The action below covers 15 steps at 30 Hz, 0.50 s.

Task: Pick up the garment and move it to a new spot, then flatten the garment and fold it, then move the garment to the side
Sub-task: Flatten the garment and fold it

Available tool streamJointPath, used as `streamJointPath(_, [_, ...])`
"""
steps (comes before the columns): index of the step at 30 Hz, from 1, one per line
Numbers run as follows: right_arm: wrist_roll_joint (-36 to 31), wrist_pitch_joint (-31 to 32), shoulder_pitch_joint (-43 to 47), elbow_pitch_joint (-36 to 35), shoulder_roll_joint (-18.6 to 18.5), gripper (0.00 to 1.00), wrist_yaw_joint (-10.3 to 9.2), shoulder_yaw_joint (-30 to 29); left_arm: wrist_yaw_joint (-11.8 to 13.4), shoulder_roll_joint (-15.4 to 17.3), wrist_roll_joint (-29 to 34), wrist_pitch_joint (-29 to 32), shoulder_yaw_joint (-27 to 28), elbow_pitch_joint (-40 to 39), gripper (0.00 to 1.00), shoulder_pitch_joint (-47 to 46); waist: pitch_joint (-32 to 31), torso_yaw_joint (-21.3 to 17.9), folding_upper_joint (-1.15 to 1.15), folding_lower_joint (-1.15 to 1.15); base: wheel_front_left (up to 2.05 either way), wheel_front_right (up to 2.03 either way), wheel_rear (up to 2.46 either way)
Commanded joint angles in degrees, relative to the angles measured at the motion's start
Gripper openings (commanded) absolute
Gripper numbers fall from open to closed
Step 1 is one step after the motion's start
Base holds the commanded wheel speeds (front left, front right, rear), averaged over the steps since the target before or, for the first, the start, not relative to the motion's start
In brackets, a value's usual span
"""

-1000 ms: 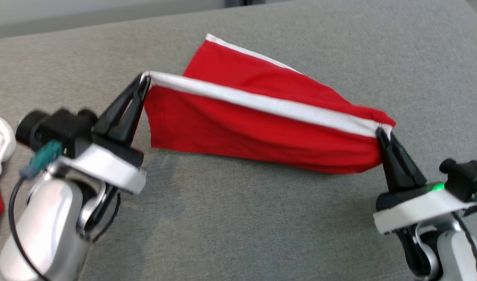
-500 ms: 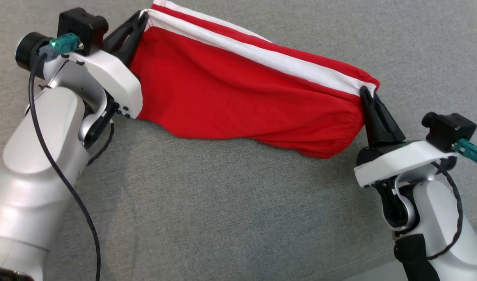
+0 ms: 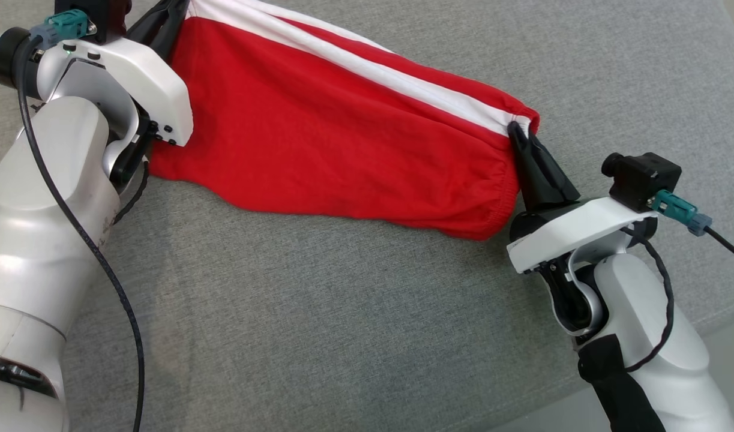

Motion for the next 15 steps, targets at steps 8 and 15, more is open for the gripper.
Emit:
streamJointPath(8, [2.0,-2.3,-1.7,2.5,-0.3,1.00,0.01,2.8,0.0,-0.9,-4.4,-2.0,-3.2,5.0,1.00,-2.2,0.0,-0.9,0.00,0.00,0.00,0.00,0.00])
streamJointPath(15, [2.6,-2.8,2.4,-0.2,-0.7,1.00,0.01,1.4,0.2,-1.5,-7.9,-5.9,-2.6,4.7,1.00,1.2,-2.5,1.1,0.00,0.00,0.00,0.00,0.00])
